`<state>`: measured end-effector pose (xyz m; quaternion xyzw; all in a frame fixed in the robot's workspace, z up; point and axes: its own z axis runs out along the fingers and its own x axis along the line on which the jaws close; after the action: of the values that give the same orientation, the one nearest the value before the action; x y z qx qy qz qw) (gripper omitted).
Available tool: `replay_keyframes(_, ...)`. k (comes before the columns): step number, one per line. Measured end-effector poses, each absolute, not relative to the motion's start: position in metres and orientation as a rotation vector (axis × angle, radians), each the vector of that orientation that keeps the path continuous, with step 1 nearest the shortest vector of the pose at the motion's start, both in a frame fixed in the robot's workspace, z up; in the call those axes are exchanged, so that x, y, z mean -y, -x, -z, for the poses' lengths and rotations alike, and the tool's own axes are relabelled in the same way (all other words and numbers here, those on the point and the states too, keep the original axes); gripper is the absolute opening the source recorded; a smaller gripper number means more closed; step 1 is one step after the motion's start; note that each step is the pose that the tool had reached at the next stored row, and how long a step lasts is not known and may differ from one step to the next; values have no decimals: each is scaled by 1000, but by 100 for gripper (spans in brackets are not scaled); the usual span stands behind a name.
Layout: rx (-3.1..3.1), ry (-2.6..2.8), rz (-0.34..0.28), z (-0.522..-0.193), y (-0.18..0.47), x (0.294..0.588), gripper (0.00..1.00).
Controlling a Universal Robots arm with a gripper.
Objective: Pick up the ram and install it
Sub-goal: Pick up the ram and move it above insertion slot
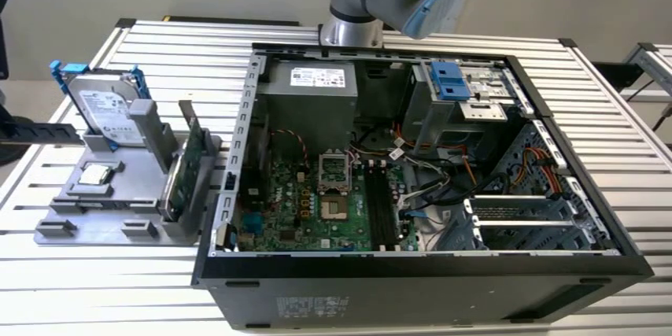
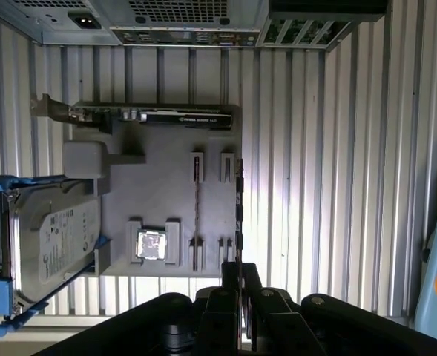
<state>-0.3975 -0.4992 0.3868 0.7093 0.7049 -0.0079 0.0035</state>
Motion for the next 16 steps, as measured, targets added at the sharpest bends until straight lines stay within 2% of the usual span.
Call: replay_keyframes(16,-2209,-2223,24,-398,398,499,0)
